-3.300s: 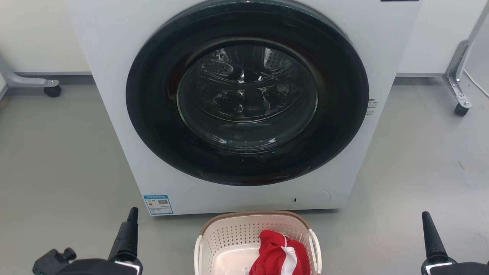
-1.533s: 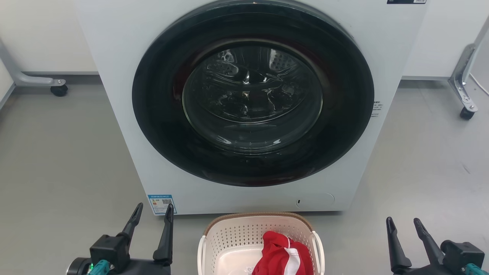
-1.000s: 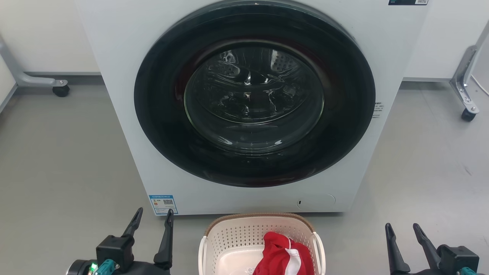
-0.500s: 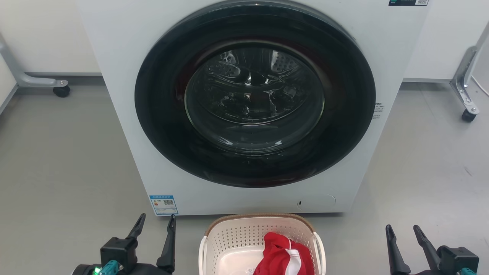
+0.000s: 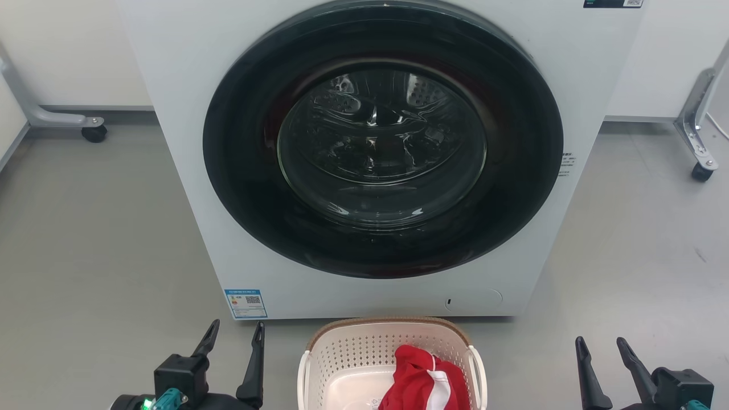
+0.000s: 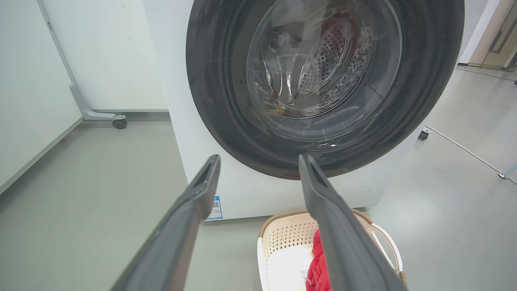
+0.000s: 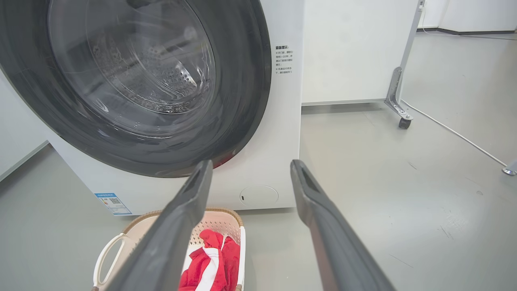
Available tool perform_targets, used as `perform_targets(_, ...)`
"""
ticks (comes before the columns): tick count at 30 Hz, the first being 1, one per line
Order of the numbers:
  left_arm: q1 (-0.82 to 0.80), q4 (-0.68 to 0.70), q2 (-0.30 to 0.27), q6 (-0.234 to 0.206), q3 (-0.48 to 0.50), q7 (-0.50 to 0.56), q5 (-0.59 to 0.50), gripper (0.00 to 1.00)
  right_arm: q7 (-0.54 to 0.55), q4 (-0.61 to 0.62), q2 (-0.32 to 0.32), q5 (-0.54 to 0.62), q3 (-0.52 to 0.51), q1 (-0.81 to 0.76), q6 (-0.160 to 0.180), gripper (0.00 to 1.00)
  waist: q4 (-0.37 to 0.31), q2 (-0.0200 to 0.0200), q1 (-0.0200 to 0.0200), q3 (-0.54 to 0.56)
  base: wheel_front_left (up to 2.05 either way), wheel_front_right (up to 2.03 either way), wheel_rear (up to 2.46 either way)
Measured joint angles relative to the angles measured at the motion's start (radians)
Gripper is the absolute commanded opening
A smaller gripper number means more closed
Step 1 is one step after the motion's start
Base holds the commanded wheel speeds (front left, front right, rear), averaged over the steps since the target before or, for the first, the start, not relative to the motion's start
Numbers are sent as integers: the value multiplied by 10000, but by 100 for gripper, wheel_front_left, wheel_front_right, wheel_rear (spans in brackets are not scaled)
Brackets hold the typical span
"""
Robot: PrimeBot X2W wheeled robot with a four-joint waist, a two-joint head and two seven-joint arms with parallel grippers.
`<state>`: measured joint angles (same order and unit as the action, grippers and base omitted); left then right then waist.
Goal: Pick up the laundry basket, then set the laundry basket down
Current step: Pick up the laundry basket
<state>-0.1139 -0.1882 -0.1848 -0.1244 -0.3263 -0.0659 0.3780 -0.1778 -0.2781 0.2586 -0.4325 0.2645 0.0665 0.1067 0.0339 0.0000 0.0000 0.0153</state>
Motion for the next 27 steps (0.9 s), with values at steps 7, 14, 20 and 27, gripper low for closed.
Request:
perform_targets(7,146,146,2,0,19,25,-25,100,6,75,0,-48,4,-8,0,100,-17,0,0,-256,0,0,0)
perform_targets(14,135,194,40,0,42,40,-25,100,12,127,-2,-59,2,53,0,100,-57,0,1,-725,0,0,0)
perform_targets(20,-2,366,111,0,46,115,-25,100,19,249,-4,-59,-15,151,0,100,-71,0,1,-1251,0,0,0)
perform_targets(27,-433,575,169,0,88,203,-25,100,100,489,-12,-58,-52,629,0,100,-66,0,1,-2076,0,0,0)
